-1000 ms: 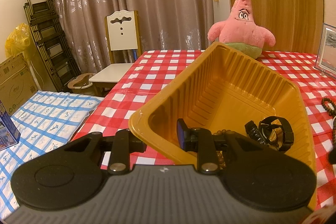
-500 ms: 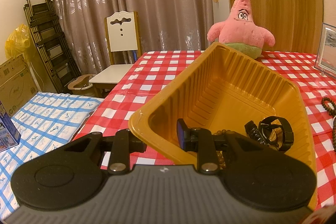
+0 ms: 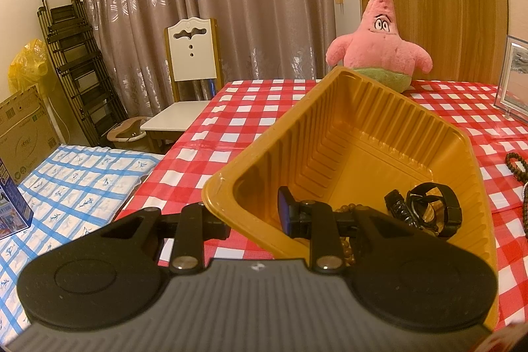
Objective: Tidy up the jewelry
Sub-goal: 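Reach the right tool to the pearl strand's white cross, then grasp the pearl strand at the cross with the right tool and lift, then carry the pearl strand over the tray and lower it in, then open the right tool to release the pearl strand into the tray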
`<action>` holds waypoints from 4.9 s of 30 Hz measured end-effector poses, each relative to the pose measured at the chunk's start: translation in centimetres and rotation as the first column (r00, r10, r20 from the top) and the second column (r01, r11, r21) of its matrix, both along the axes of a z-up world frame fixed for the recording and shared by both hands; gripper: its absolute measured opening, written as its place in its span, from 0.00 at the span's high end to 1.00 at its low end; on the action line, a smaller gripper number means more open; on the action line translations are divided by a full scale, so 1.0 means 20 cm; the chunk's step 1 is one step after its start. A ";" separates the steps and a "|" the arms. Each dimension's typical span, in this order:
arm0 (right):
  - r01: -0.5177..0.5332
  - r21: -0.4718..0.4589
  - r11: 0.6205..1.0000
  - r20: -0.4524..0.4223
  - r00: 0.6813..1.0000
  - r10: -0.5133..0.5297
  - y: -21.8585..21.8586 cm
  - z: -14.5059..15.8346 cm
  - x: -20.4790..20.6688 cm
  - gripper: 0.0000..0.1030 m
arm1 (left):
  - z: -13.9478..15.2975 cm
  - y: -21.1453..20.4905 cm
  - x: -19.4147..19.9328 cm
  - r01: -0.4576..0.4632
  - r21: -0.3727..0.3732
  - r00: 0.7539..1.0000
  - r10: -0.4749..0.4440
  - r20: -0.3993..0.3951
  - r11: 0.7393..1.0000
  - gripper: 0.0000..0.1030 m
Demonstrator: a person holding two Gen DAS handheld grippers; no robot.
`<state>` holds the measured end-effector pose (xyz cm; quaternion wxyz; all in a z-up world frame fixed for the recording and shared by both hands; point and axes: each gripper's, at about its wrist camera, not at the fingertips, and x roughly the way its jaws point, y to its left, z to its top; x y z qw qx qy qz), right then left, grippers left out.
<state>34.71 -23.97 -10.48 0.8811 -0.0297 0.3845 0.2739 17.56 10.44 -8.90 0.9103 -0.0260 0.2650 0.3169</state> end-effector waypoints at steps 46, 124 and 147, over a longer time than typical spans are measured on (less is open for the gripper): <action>-0.383 0.339 0.859 0.008 0.915 0.404 0.38 0.32 -0.41 0.98 | -0.01 0.00 -0.01 0.000 0.005 1.000 0.000 -0.001 1.000 0.76; -0.280 0.529 0.801 -0.179 0.886 0.428 0.90 0.25 -0.15 0.98 | 0.01 -0.04 -0.02 -0.006 0.008 1.000 0.006 0.008 1.000 0.76; -0.338 0.176 0.925 -0.191 0.910 0.369 0.92 0.08 -0.27 0.44 | 0.00 -0.03 -0.02 -0.004 0.005 1.000 0.004 0.007 1.000 0.76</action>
